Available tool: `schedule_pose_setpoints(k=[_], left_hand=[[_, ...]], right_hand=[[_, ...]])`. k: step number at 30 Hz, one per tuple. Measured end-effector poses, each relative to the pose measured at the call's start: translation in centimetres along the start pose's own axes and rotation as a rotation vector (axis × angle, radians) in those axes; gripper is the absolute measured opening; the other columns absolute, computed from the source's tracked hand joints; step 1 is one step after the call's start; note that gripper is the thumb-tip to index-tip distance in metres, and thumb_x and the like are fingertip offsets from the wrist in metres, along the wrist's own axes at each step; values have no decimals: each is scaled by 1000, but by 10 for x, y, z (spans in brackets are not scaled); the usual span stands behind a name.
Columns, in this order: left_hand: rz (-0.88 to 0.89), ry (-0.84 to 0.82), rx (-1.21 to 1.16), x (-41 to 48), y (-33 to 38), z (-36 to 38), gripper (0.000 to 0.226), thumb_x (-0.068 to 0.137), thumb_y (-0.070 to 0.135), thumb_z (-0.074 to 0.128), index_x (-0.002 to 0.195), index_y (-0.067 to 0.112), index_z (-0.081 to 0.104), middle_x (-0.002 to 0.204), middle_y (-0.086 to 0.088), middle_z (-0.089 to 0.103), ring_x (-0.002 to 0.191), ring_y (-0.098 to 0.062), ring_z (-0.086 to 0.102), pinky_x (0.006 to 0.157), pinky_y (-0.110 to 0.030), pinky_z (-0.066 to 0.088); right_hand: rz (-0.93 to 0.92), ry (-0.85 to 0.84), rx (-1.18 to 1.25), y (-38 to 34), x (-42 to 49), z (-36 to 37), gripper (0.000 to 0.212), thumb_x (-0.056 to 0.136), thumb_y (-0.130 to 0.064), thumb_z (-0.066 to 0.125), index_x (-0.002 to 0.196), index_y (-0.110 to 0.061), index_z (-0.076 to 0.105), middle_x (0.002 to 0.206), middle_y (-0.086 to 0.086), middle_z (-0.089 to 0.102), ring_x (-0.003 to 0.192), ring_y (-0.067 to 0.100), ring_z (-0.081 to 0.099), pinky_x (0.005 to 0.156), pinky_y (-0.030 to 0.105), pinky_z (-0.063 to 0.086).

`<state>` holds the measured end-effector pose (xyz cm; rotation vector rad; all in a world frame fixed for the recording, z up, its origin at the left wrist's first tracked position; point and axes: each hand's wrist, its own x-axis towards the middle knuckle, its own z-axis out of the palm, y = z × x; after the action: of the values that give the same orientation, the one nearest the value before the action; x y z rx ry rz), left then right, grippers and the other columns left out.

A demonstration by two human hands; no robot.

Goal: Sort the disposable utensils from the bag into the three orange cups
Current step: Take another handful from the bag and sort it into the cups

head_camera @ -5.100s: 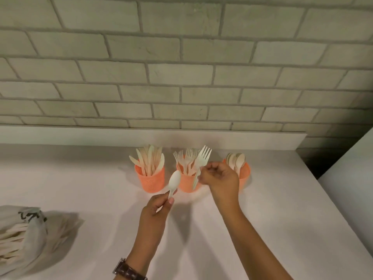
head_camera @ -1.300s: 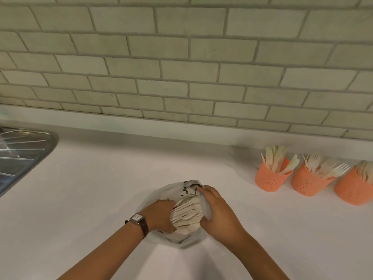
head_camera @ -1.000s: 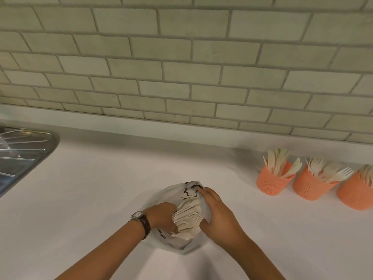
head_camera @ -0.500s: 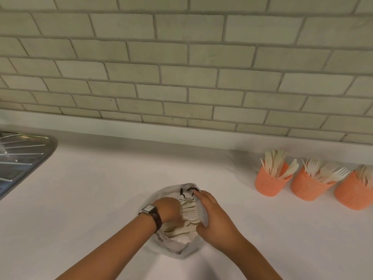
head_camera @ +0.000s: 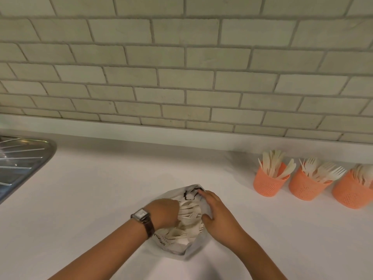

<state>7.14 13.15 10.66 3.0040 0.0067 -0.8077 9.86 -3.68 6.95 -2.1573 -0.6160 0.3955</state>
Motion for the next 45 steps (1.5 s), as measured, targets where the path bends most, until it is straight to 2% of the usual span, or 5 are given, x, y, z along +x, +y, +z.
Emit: schedule_pose_setpoints(k=[11, 25, 31, 36, 45], left_hand=[[91, 162, -714, -67, -76, 37, 14, 91, 22, 53, 105, 23, 50, 89, 8, 58, 65, 6, 50, 59, -9, 38], [200, 307, -1469, -70, -50, 38, 45, 68, 36, 64, 106, 16, 53, 64, 2, 43, 53, -9, 36, 53, -20, 36], [334, 464, -1542, -56, -6, 27, 40, 76, 35, 60, 113, 26, 48, 70, 1, 52, 60, -10, 48, 63, -22, 45], [372, 578, -1565, -37, 51, 21, 37, 76, 35, 55, 112, 31, 48, 80, 12, 63, 78, 0, 62, 70, -15, 50], [484, 377, -1530, -17, 115, 18, 54, 78, 44, 64, 119, 12, 49, 95, 4, 63, 93, -17, 62, 79, -26, 51]], right_hand=[[55, 51, 272, -4, 4, -1, 39, 96, -5, 38, 131, -21, 46, 124, -9, 47, 119, 3, 41, 91, 6, 28], [-191, 362, -96, -16, -22, 3, 31, 86, -26, 55, 116, -31, 59, 130, -23, 39, 119, -2, 35, 96, 8, 26], [122, 383, 930, -35, -40, 9, 31, 91, -33, 45, 98, -10, 65, 96, 8, 70, 79, 20, 64, 72, 28, 51], [594, 183, 1590, -26, -55, 21, 51, 94, -42, 37, 114, -2, 62, 105, 19, 70, 89, 34, 65, 84, 45, 48], [392, 401, 1899, -26, -68, -19, 46, 98, -26, 31, 106, -2, 69, 110, 18, 70, 90, 27, 72, 66, 35, 61]])
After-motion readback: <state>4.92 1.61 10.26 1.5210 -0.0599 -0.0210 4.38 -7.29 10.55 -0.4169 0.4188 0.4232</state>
